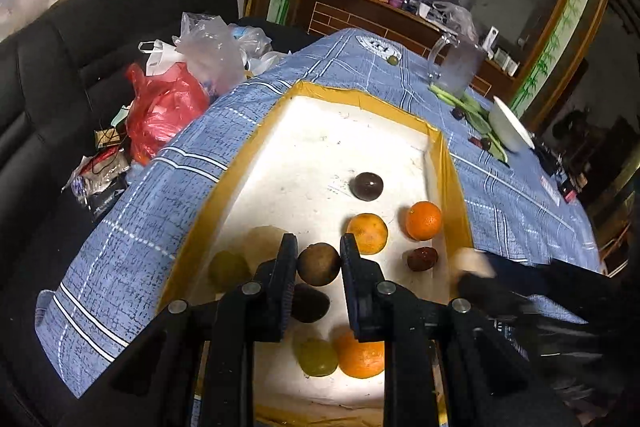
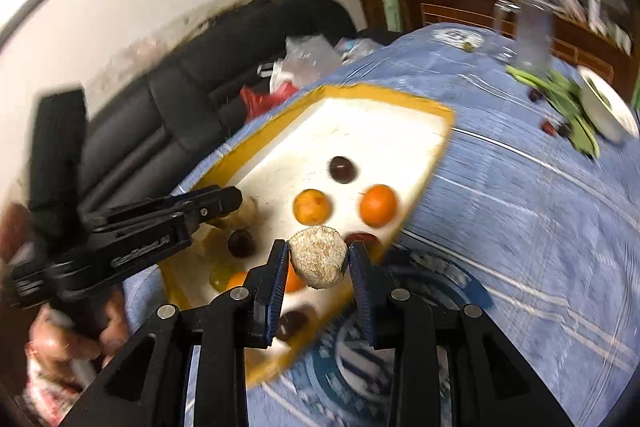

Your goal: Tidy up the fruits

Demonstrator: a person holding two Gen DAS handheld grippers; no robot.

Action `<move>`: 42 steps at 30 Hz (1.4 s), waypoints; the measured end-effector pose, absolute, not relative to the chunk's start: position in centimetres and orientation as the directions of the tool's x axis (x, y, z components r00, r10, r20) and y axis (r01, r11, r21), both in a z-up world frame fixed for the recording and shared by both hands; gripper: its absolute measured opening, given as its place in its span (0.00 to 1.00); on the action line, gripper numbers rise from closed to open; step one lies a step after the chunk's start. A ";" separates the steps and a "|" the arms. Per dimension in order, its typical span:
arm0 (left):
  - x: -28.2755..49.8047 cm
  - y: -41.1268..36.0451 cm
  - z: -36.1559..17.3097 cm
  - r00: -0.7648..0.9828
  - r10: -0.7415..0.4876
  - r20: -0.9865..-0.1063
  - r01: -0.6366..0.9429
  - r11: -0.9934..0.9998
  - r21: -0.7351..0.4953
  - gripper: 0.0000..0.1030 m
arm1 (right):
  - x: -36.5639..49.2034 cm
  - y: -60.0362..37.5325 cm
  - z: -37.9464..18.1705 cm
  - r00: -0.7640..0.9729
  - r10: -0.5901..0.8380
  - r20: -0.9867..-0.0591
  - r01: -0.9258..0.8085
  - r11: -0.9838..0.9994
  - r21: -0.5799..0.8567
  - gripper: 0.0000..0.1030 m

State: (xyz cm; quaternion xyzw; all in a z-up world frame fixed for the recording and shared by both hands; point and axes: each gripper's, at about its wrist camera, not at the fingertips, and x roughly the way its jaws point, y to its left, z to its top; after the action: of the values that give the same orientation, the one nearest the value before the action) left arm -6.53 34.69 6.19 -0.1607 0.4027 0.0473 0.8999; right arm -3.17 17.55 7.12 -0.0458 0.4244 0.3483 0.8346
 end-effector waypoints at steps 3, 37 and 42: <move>-7.4 35.2 6.5 0.691 -0.060 -0.720 -0.215 0.935 -0.284 0.56 | -2.9 20.3 5.9 0.404 0.497 -0.768 -0.637 0.755 0.154 0.34; -17.7 19.8 11.7 0.772 0.534 -0.344 -0.486 0.845 0.222 1.00 | -14.0 5.3 5.5 0.633 0.385 -0.672 -0.395 0.907 0.147 0.63; -20.0 19.0 13.0 0.825 0.483 -0.292 -0.475 0.874 0.103 1.00 | -15.0 4.3 5.7 0.643 0.392 -0.658 -0.396 0.906 0.153 0.63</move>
State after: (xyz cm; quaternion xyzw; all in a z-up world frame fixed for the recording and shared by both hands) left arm -20.02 19.01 12.96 0.0127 0.1561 0.2509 0.9553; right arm -14.95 4.35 5.70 -0.0024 0.3622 0.2173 0.9064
